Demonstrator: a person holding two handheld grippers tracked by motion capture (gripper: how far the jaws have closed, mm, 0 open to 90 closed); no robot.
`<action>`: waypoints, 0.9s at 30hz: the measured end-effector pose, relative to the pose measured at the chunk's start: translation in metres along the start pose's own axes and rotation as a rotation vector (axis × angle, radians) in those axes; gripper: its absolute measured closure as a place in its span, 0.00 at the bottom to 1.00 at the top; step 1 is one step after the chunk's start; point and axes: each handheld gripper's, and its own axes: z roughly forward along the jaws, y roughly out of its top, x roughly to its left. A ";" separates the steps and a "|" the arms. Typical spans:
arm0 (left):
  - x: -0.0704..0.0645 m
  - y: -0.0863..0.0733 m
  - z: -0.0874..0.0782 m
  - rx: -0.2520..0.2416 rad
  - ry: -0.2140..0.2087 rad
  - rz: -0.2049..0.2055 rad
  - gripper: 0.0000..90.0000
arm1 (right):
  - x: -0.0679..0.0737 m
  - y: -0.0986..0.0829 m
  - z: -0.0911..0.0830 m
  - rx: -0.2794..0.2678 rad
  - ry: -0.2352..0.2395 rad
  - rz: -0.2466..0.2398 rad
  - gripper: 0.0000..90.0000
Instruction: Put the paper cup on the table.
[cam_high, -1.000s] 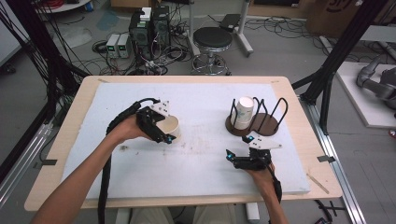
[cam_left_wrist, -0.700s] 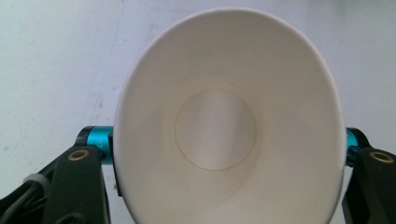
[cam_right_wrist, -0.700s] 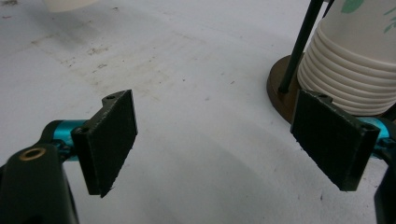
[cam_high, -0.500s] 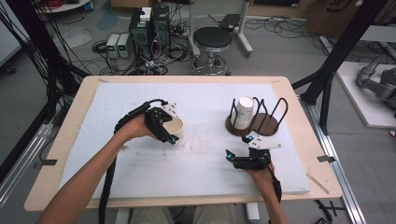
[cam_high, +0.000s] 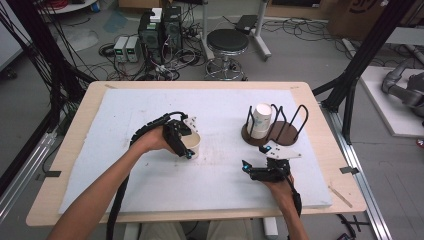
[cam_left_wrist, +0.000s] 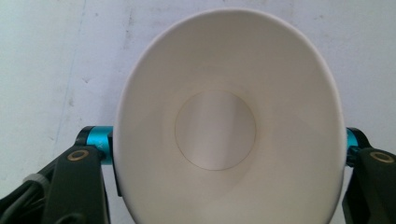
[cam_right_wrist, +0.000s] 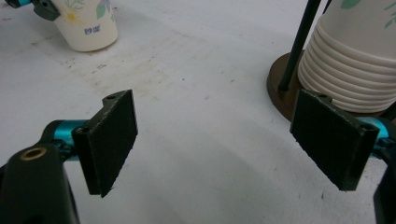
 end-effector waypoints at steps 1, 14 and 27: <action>0.000 0.000 0.001 -0.004 0.000 -0.001 0.34 | 0.000 0.000 0.000 -0.001 0.000 -0.002 0.17; 0.001 0.001 0.005 -0.015 0.002 -0.010 0.29 | 0.000 0.000 0.000 -0.004 -0.004 -0.005 0.17; 0.003 -0.005 0.009 0.021 -0.026 -0.038 0.21 | 0.000 0.000 0.000 -0.005 -0.002 0.000 0.17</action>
